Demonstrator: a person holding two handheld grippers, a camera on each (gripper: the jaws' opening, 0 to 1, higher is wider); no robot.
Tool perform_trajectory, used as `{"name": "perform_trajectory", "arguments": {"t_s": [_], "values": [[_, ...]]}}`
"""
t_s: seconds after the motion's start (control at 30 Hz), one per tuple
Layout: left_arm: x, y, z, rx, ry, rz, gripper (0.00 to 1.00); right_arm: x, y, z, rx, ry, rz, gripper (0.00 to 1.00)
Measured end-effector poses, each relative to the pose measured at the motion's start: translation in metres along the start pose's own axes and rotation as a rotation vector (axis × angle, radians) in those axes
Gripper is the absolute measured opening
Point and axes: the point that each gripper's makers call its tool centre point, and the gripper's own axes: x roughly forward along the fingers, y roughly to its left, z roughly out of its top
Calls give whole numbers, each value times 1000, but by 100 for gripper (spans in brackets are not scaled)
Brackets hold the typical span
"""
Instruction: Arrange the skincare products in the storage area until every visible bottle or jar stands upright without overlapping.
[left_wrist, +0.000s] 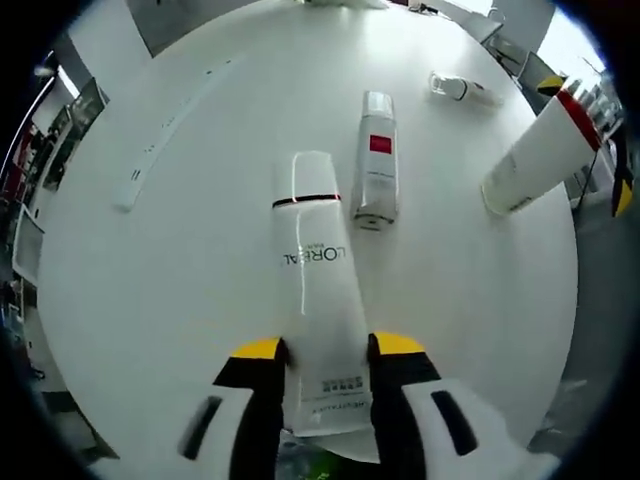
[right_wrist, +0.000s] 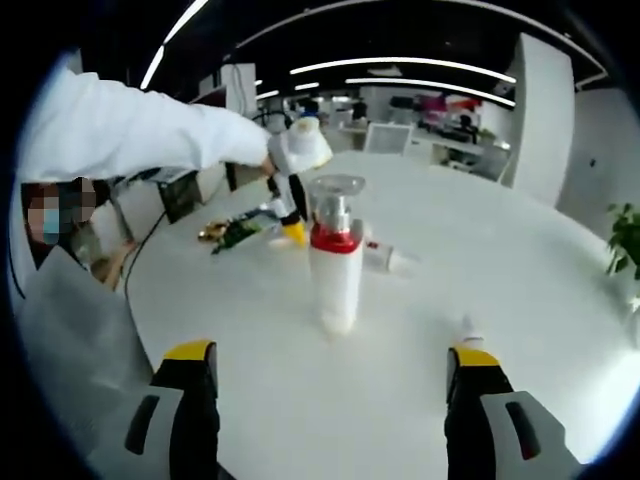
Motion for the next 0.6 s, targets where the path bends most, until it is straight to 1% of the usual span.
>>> {"name": "perform_trajectory", "arguments": {"t_s": [0.2, 0.3, 0.47, 0.5, 0.6], "values": [[-3, -3, -1, -19, -18, 43, 31, -4, 1, 2, -1, -7, -10, 92], [-5, -11, 2, -47, -49, 63, 30, -7, 1, 5, -5, -17, -13, 92], [-6, -8, 4, -117, -130, 99, 29, -11, 1, 9, -8, -28, -19, 91], [-6, -8, 4, -127, -136, 106, 29, -12, 1, 10, -8, -30, -19, 91], [-7, -7, 3, -112, -145, 131, 29, -14, 2, 12, -10, -35, -18, 91]]}}
